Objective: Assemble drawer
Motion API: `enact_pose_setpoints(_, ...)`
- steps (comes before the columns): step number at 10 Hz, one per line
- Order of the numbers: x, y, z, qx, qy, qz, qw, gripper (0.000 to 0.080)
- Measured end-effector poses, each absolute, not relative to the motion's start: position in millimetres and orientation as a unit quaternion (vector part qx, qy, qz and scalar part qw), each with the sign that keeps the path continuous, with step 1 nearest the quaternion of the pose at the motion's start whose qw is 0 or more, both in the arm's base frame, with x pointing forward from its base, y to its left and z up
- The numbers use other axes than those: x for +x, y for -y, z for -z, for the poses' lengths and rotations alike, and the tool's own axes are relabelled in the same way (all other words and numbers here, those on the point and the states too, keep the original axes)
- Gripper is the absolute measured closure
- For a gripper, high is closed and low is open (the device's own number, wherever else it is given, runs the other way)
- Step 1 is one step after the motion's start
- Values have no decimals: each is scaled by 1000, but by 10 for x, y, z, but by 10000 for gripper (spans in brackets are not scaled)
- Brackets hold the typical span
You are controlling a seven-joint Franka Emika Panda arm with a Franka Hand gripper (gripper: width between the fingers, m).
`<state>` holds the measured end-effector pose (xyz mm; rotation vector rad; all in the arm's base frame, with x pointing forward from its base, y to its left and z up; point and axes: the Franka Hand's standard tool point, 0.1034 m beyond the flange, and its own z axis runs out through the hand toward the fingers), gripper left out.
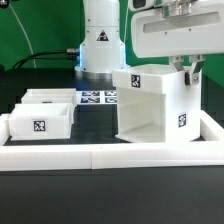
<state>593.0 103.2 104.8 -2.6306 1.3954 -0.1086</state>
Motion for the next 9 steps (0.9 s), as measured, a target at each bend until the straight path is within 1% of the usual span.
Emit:
enact_pose_setpoints(3,5931,-1093,-1063,-840,-534,24,95,761)
enact_pose_setpoints(6,5929,-1094,-1060,-795,-597,12,102,761)
enact_pose_setpoints(8,5920,-1104,-1042,-704,-701,-14,113,761)
enact_pose_setpoints(9,5937,-1107,-1025,-678,-726,-21,115,761)
